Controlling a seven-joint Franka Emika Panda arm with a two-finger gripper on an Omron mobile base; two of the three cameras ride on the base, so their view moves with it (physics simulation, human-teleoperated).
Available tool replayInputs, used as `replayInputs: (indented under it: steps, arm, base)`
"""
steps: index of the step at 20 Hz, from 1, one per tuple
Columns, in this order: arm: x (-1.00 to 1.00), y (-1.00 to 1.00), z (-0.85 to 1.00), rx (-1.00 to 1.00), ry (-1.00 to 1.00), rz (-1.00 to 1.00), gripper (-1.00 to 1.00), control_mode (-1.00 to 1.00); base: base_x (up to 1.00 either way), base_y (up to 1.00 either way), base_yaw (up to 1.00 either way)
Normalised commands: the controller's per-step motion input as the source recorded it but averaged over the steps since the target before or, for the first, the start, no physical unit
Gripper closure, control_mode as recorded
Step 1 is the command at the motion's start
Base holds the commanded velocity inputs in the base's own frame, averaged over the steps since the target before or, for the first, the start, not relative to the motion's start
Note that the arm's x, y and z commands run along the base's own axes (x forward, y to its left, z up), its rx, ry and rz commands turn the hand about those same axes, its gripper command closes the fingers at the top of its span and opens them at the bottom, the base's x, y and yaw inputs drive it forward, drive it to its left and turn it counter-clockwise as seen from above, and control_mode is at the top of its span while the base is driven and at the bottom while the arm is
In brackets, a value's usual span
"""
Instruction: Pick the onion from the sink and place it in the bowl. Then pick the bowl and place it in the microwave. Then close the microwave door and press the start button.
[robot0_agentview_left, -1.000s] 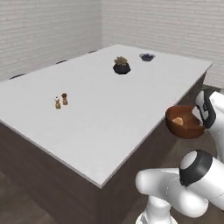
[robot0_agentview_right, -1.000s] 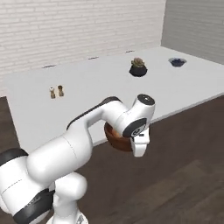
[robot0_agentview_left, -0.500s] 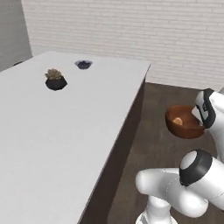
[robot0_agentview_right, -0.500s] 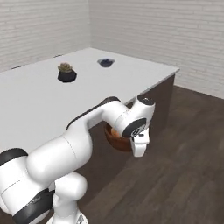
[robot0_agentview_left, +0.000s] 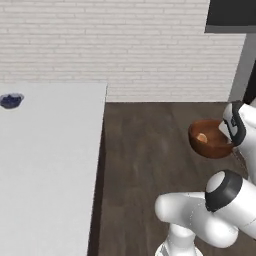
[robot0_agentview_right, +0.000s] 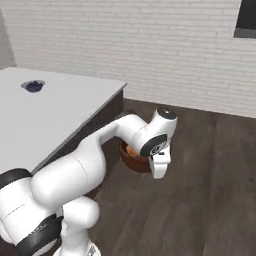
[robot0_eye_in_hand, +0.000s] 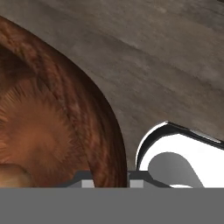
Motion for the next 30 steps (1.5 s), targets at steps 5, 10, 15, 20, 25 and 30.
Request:
replayInputs:
  steps: [5, 10, 15, 20, 25, 30]
  arm:
    - [0.0, 0.0, 0.0, 0.0, 0.0, 0.0, 1.0, 1.0]
    - [0.0, 0.0, 0.0, 0.0, 0.0, 0.0, 1.0, 1.0]
    - [0.0, 0.0, 0.0, 0.0, 0.0, 0.0, 1.0, 1.0]
    - [0.0, 0.0, 0.0, 0.0, 0.0, 0.0, 1.0, 1.0]
    - [0.0, 0.0, 0.0, 0.0, 0.0, 0.0, 1.0, 1.0]
    - [0.0, 0.0, 0.0, 0.0, 0.0, 0.0, 1.0, 1.0]
  base:
    - [1.0, -0.07, -0.59]
    - [1.0, 0.0, -0.62]
    - [1.0, 0.01, -0.67]
    - [0.99, 0.21, -0.67]
    - [0.94, 0.55, -0.57]
    - [0.92, 0.63, -0.52]
